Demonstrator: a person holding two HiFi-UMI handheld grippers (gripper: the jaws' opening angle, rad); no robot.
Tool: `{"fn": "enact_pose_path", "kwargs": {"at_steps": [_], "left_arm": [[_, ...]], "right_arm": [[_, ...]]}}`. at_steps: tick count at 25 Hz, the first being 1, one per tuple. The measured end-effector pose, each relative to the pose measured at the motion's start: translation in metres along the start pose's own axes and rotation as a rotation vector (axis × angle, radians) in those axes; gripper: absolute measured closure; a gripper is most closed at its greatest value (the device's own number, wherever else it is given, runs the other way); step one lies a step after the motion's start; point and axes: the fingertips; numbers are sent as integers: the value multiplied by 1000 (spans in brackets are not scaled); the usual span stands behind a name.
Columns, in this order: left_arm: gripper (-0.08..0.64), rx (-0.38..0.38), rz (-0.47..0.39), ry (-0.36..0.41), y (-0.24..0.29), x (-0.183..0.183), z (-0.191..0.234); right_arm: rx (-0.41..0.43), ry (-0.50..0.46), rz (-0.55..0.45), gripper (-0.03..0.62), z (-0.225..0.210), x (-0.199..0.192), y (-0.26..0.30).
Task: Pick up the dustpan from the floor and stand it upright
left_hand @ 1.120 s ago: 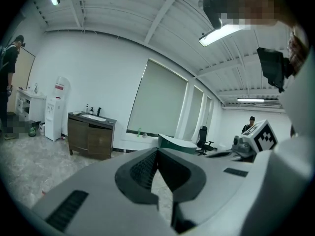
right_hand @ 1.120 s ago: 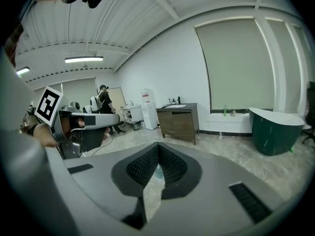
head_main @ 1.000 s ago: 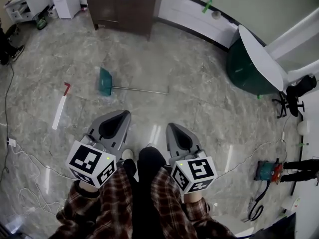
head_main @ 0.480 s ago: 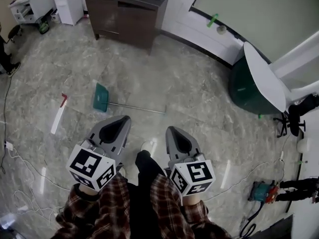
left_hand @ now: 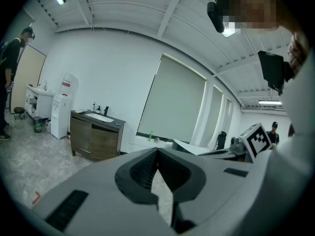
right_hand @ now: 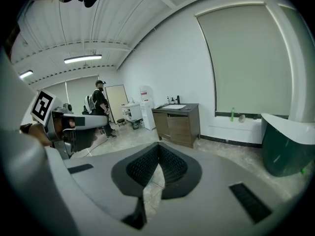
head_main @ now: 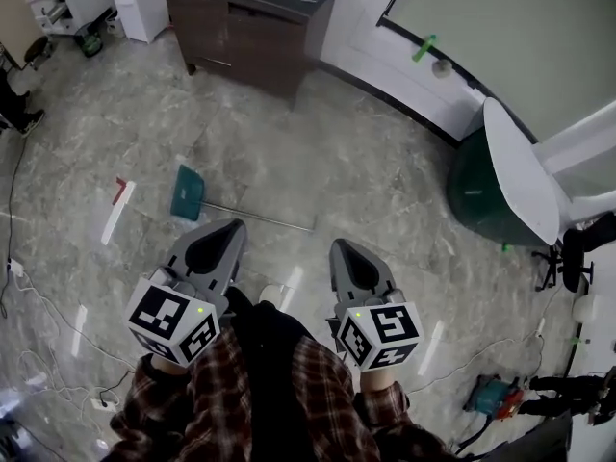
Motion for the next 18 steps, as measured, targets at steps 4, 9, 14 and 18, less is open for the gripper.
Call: {"fn": "enact_pose_path", "kwargs": {"at_steps": [4,9,14,18], "left_arm": [[551,50,2,-29,13,5,18],[551,72,15,-42,34,6,51],[551,42,28,-29,70,24,87],[551,9,42,-16,104,39,125]], "right_arm": [[43,3,32,581,-5,2,23],[62,-2,58,581,-11,7,62],[27,18,54,581,-24,26,108],[5,24,57,581,-30,46,155]]}}
Point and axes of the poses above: the fingertips, and each gripper's own axes: y forward along the fingers, z to its left, x out of its top
